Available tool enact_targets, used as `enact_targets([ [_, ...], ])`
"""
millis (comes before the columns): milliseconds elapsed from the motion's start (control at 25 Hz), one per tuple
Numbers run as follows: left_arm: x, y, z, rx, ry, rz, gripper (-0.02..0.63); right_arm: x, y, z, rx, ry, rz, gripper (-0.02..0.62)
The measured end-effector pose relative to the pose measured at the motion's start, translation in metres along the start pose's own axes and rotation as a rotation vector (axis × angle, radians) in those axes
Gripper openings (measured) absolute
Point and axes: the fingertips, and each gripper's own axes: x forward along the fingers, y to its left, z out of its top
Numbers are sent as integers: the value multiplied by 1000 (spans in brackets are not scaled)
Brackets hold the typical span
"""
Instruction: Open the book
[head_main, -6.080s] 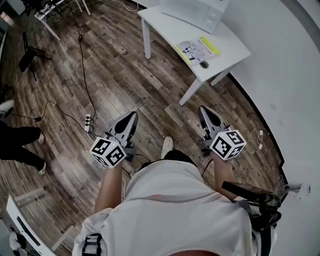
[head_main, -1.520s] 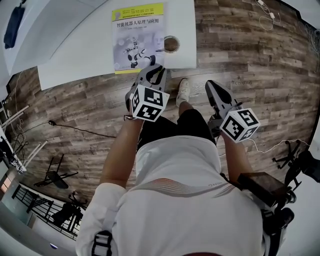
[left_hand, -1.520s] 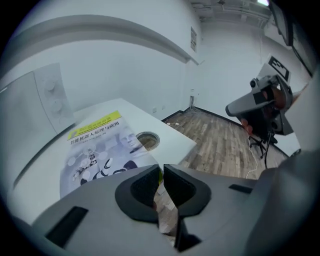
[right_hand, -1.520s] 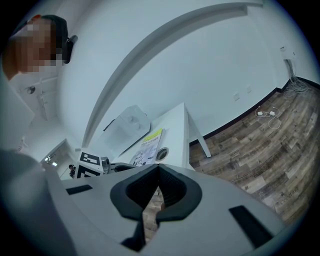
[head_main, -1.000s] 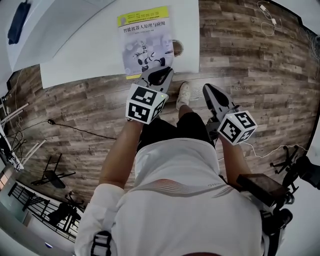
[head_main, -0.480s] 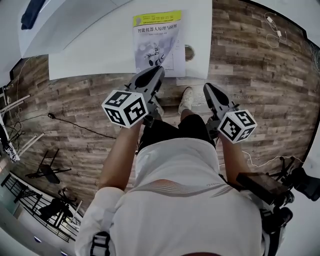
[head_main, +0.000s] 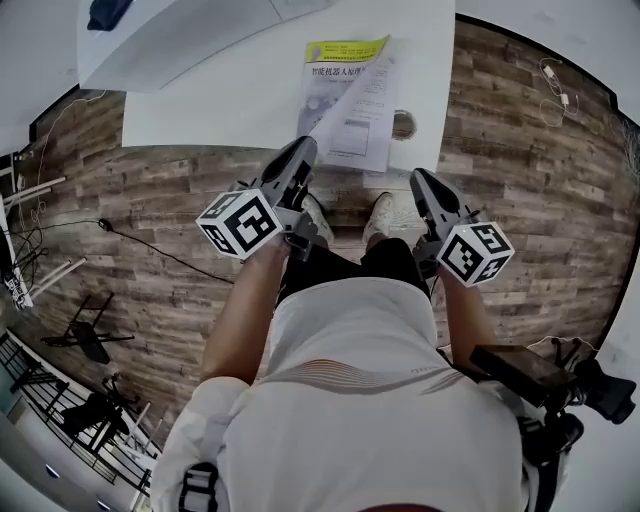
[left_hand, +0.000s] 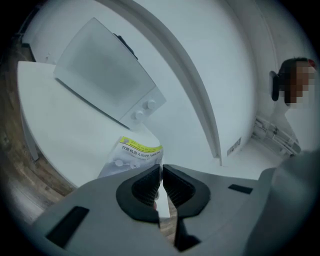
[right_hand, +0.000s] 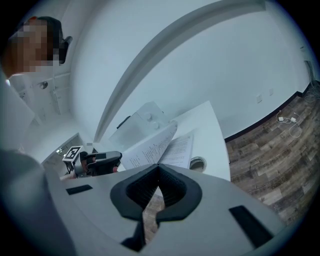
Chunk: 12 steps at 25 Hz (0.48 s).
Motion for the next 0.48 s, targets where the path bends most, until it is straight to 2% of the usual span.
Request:
enact_targets([
  [160, -23, 25, 25, -165, -93, 9, 31, 10, 12, -1, -2, -1, -3, -5],
  [240, -34, 37, 37, -219, -128, 20, 31, 15, 18, -2, -4, 1, -5, -5],
  [480, -50, 69, 46, -248, -202, 90, 31, 13, 13, -6, -8, 4, -2, -5],
])
